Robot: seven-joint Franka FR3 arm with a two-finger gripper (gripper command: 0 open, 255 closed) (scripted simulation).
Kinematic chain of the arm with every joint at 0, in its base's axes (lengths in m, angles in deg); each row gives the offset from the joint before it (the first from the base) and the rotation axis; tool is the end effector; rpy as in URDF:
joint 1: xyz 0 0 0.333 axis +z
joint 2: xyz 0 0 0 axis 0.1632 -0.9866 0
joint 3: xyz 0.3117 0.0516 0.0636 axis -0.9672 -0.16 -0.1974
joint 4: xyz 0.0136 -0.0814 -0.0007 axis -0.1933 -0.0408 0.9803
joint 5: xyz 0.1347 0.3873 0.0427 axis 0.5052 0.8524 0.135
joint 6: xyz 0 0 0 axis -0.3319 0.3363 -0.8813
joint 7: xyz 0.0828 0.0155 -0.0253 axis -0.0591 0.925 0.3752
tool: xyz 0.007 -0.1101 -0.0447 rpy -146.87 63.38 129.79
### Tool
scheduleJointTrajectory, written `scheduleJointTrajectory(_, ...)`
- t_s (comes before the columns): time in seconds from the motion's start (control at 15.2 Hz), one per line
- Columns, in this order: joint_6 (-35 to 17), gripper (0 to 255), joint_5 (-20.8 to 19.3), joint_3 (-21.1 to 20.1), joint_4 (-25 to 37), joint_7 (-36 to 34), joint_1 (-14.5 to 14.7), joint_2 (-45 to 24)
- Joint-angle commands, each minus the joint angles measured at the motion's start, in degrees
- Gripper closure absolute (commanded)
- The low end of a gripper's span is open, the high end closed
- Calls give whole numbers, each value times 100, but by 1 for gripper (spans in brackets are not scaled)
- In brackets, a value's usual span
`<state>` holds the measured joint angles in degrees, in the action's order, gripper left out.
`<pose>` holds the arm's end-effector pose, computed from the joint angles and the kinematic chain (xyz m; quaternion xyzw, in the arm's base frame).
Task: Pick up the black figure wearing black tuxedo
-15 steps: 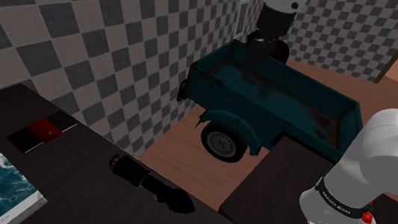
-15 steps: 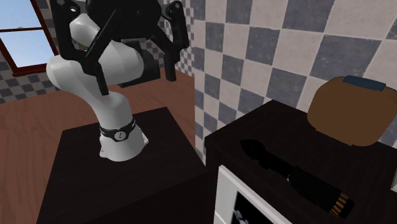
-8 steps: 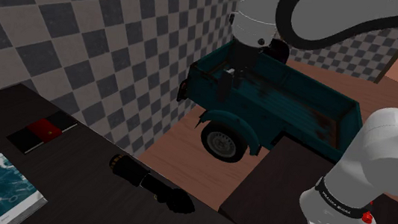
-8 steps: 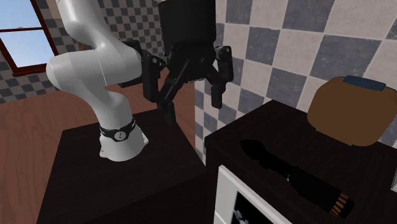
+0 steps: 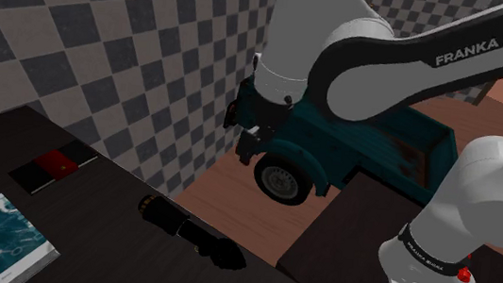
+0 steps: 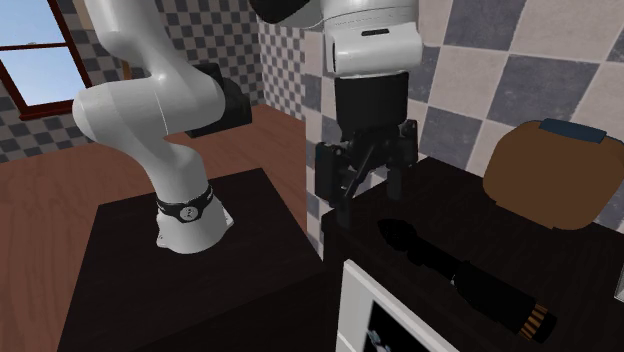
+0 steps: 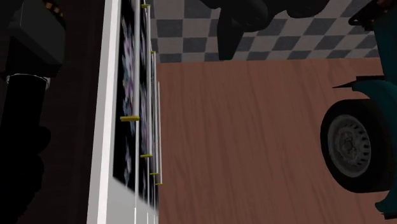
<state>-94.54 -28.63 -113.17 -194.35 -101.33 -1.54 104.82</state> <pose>0.3732 0.2324 0.4207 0.9898 0.1049 0.0961 0.0044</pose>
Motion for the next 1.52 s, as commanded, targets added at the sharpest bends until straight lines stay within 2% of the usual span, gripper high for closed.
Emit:
scheduleJointTrajectory(0.0,-358,0,-62,-253,22,-249,2,-328)
scheduleJointTrajectory(0.2,-826,0,-320,-646,170,-690,-75,-902)
scheduleJointTrajectory(0.4,-1242,0,-800,-1054,389,-1264,-213,-1539)
scheduleJointTrajectory(0.53,-1469,0,-1288,-1306,578,-1752,-313,-2007)
scheduleJointTrajectory(0.73,-1688,0,-2280,-1542,939,-2645,-353,-2782)
scheduleJointTrajectory(0.92,-1749,0,-3333,-1455,1396,-3544,-76,-3574)
scheduleJointTrajectory(0.99,-1751,0,-3356,-1427,1411,-3565,-43,-3595)
scheduleJointTrajectory(1.45,-2107,0,-4193,-1060,1409,-4218,228,-4136)
